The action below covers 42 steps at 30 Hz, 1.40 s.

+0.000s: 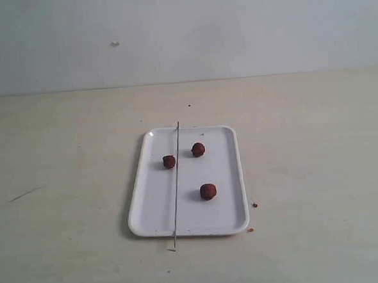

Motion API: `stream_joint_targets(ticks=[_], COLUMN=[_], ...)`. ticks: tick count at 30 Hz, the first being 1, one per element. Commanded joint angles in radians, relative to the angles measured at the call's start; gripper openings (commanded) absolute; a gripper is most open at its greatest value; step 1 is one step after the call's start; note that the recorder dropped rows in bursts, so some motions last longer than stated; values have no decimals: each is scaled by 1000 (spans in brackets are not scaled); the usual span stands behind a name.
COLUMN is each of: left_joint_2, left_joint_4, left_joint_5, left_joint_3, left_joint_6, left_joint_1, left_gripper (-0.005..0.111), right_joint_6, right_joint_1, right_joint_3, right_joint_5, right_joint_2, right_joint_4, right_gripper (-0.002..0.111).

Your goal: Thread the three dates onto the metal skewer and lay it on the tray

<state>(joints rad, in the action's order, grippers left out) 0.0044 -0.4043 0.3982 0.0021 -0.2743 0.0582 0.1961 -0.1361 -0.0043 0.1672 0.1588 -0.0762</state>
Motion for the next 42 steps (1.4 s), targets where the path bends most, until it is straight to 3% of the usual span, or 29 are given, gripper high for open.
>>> stream_joint_targets(ticks=[1,3,6,7,10,11,13,15,17,19,22,25,29,32,39,42], left_joint_2=[14,151,392,558,827,1016,1220,1421,1549,1621,1715,1842,1953,2026,2118,2145], left_joint_4=[25,-32,-44,-33,37,44,30,49,113,174,279,351,346,346,343,338], left_joint_5=[190,174,-6,-232,-651,-926,-1172,-1347,-1344,-1270,-1174,-1170,-1195,-1217,-1249,-1258], left_joint_3=[-71,-224,-430,-561,-780,-908,-1027,-1121,-1164,-1178,-1217,-1318,-1435,-1509,-1548,-1548], left_joint_6=[-118,12,152,209,245,280,332,357,326,260,114,12,12,9,-48,-51], left_joint_1=[2,2,2,2,2,-1,-28,-119,-281,-397,-532,-655,-726,-755,-757,-757], left_gripper=[0,0,0,0,0,0,0,0,0,0,0,0,3,12,41,45], right_joint_6=[-4,-4,-4,-4,-4,-4,-4,-4,-4,-4,-4,-4,-4,-4,-4,-4], right_joint_1=[-6,-6,-6,-6,-6,-6,-6,-6,-6,-6,-6,-6,-6,-6,-6,-6], right_joint_3=[4,4,4,4,4,4,4,4,4,4,4,4,4,4,4,4], right_joint_5=[-12,-12,-12,-12,-12,-12,-12,-12,-12,-12,-12,-12,-12,-12,-12,-12], right_joint_2=[-5,-5,-5,-5,-5,-5,-5,-5,-5,-5,-5,-5,-5,-5,-5,-5], right_joint_4=[-3,-3,-3,-3,-3,-3,-3,-3,-3,-3,-3,-3,-3,-7,-7,-7], right_gripper=[0,0,0,0,0,0,0,0,0,0,0,0,0,0,0,0])
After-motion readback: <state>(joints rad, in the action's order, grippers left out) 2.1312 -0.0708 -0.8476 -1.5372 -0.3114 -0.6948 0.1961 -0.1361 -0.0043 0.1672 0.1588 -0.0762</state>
